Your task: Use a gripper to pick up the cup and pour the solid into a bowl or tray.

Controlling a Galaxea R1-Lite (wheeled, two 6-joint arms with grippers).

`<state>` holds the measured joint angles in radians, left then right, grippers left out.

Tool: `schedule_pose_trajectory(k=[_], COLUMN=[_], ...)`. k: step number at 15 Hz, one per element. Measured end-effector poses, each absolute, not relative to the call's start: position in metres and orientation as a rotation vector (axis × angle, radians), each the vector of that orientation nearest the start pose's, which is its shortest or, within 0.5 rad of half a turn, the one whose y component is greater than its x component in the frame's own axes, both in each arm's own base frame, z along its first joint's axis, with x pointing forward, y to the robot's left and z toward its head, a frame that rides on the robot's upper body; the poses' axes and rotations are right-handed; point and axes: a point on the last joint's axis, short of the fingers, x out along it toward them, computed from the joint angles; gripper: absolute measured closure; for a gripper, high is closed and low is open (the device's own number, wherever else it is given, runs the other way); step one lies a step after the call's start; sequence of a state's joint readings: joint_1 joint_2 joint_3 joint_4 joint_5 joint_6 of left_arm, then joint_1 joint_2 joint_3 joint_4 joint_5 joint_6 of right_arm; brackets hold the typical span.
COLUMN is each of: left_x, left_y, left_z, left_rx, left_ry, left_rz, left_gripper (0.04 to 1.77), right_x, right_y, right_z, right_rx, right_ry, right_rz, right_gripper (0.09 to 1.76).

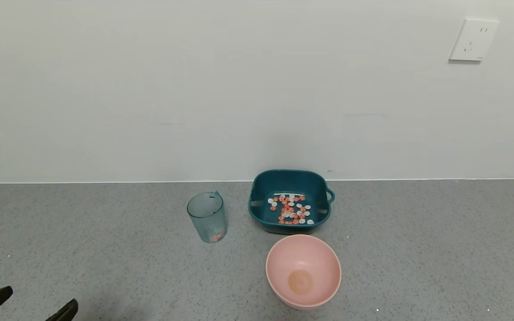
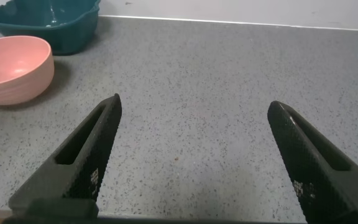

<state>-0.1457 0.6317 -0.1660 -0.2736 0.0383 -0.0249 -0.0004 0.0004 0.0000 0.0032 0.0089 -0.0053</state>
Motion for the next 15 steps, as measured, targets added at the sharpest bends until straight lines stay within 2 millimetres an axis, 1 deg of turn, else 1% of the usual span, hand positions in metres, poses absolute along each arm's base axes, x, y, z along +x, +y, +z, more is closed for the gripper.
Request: schedule_pose_trajectory(k=[2,7,10,15], left_x=[0.035,0.007,0.002,0.001], left_y=[-0.004,-0.001,-0.001,-0.001], left_z=[0.143,0.122,0.112,0.098], left_rx=[-0.009,0.031,0.031,0.037], left_ry=[0.150,0.109,0.093,0.101], left_rz=[-0.110,-0.124,-0.110,-0.102], left_gripper=[0.09,0.09,0.09,0.09], right_x=[-0.023,-0.023,-0.023,-0.023], right_y=[0.000,0.000,0.000,0.000], right_z=[0.075,0.075,0.075,0.075], right_rx=[-0.006,-0.005,-0.006,-0.005], right_ry=[0.004,0.004,0.003,0.004], right_rz=[0.009,0.009,0.009,0.008], right_gripper=[0.14,0.14,0.14,0.14])
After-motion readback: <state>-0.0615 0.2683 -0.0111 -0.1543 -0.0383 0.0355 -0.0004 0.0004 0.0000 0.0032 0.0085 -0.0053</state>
